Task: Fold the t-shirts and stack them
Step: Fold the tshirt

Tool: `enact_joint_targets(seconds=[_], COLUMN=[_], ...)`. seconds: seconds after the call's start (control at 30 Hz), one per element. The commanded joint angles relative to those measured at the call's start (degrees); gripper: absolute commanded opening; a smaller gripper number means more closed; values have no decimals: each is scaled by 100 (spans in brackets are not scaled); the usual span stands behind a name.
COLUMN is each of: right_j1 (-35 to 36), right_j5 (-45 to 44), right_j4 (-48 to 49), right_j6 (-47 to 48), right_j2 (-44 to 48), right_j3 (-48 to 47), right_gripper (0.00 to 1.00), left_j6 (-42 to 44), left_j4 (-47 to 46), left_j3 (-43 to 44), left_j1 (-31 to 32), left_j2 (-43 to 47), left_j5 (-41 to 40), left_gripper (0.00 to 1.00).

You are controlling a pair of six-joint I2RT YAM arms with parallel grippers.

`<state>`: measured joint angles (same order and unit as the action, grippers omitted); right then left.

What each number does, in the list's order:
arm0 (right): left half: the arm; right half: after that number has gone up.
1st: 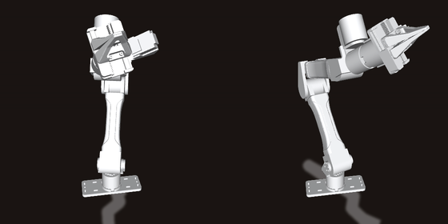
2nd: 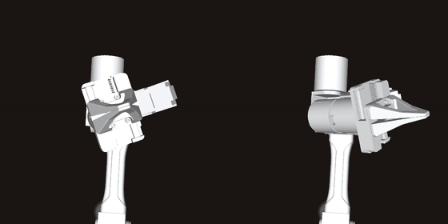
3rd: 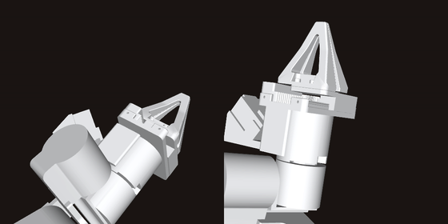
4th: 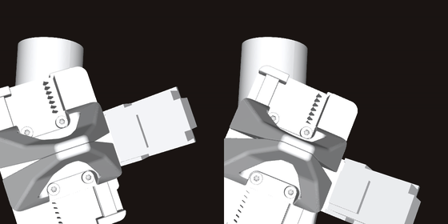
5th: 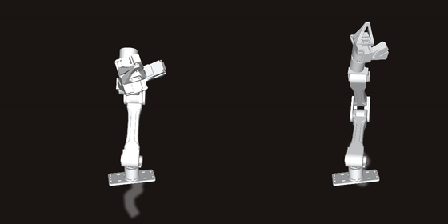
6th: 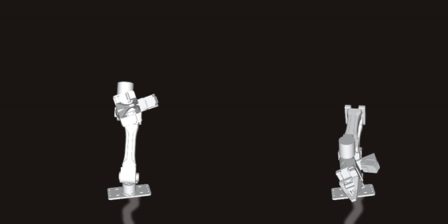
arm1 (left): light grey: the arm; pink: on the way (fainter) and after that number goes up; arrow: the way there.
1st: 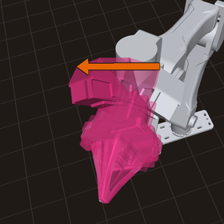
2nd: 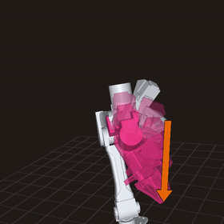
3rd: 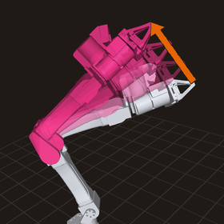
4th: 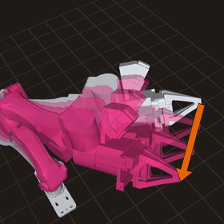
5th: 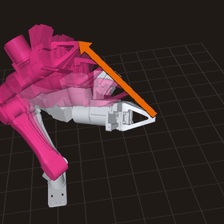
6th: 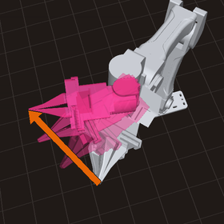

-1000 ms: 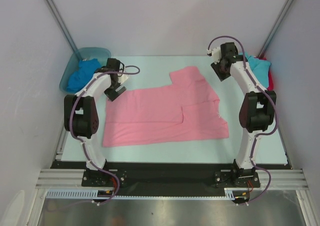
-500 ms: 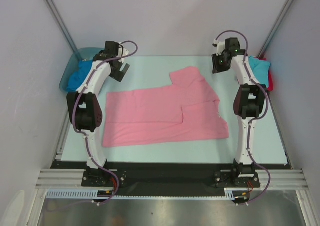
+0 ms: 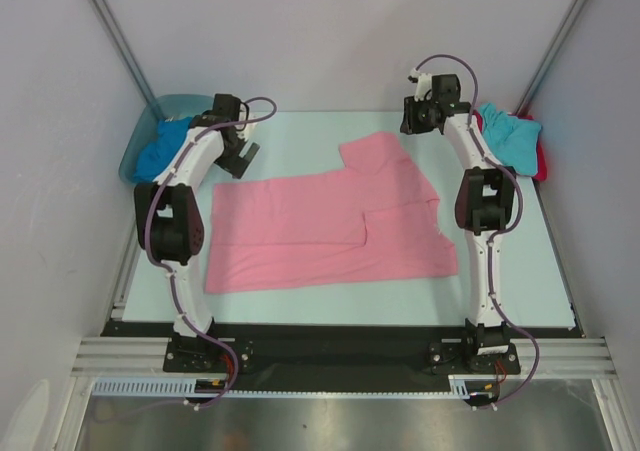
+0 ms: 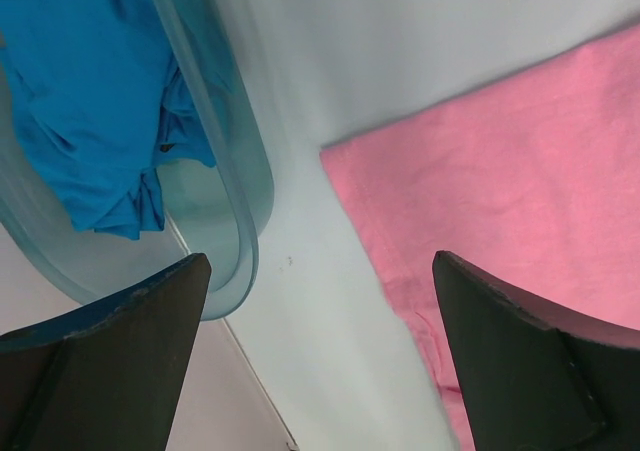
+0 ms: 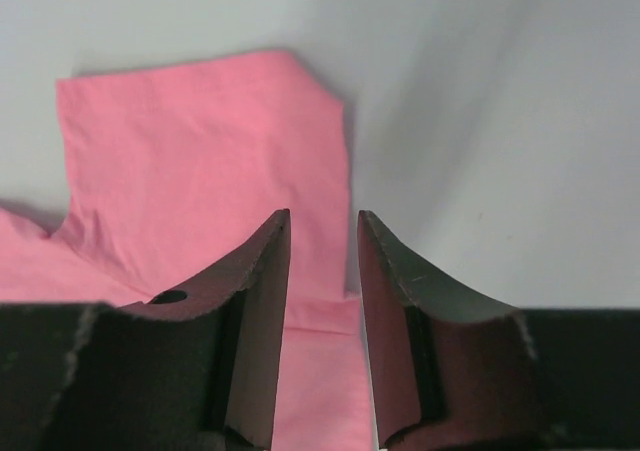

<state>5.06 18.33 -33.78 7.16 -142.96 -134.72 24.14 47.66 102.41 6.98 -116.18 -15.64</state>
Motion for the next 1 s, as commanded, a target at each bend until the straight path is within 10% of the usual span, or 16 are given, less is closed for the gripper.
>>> enact_joint_targets(seconds=[0.0,0.97], right_j1=[-102,-260], right_j5=[-145,215], right_j4=[767,408], right_j6=[-153,-40], right_j2=[14,-260], right_j3=[-301,-20], right_gripper=[41,48], left_j6=[239,495], left_j4=[-37,218], left_j3=[-81,-46], left_j1=[5,146], left_j2=[526,105], left_j5=[-220,-63], left_gripper=[100,91])
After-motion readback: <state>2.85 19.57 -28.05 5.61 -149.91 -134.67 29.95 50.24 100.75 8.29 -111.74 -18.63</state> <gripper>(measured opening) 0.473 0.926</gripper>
